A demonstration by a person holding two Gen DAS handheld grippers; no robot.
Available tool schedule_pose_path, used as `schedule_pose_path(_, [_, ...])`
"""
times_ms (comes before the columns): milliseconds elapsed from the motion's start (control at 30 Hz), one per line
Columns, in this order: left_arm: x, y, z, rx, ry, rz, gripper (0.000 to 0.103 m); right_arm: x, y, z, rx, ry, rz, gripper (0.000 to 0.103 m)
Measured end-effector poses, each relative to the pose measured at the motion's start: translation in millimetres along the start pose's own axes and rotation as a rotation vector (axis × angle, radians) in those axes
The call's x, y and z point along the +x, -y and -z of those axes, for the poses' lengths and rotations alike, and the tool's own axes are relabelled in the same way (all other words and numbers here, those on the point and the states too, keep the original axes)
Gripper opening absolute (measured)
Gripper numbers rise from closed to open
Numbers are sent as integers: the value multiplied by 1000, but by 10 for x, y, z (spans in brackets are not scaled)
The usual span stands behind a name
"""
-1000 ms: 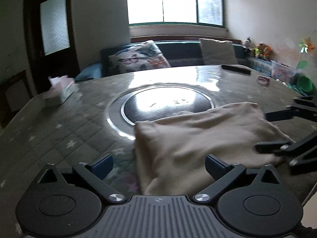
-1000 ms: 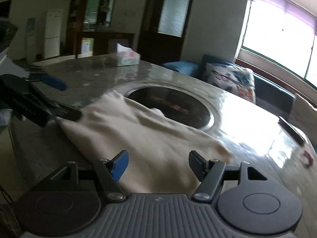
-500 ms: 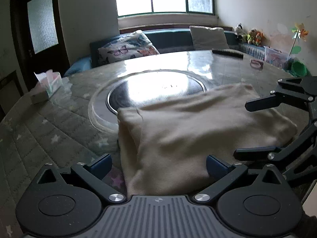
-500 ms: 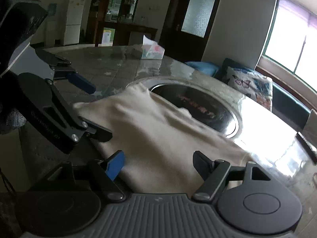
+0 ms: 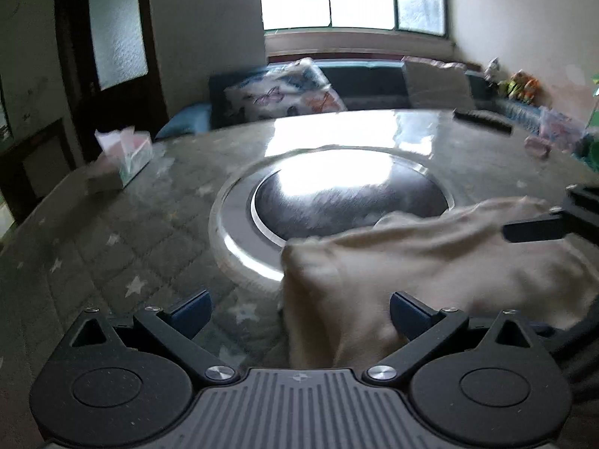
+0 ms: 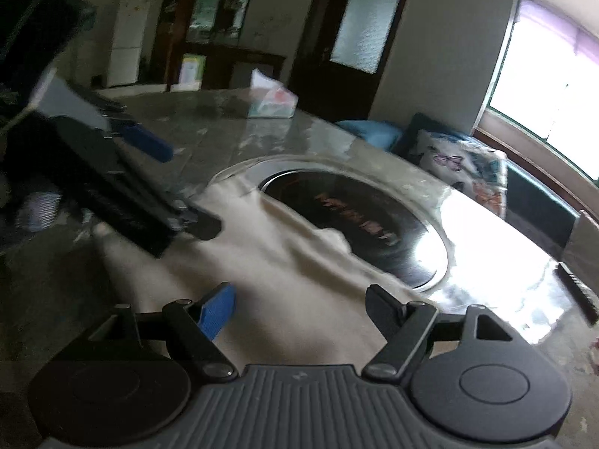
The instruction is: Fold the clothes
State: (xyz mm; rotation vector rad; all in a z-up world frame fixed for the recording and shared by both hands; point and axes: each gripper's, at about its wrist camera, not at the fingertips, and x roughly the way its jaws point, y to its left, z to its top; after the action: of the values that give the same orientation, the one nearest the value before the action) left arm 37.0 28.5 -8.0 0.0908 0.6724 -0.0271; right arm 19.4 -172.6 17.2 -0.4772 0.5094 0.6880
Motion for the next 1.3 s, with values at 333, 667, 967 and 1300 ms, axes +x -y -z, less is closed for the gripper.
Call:
schedule_pose_path(333, [13, -245, -72, -89, 10, -5, 103, 47, 254, -155, 40, 3, 65, 79])
schedule_pose_path(667, [83, -300, -19, -109, -14, 3, 103, 414, 547, -170, 74, -53, 152, 83])
schedule_pose_path(967, [99, -327, 2, -120, -17, 22, 103, 582, 605, -211, 70, -87, 165, 83])
schedule_pose_path(1300, [66, -345, 0, -140, -12, 18, 103, 417, 511, -284, 82, -51, 148, 83])
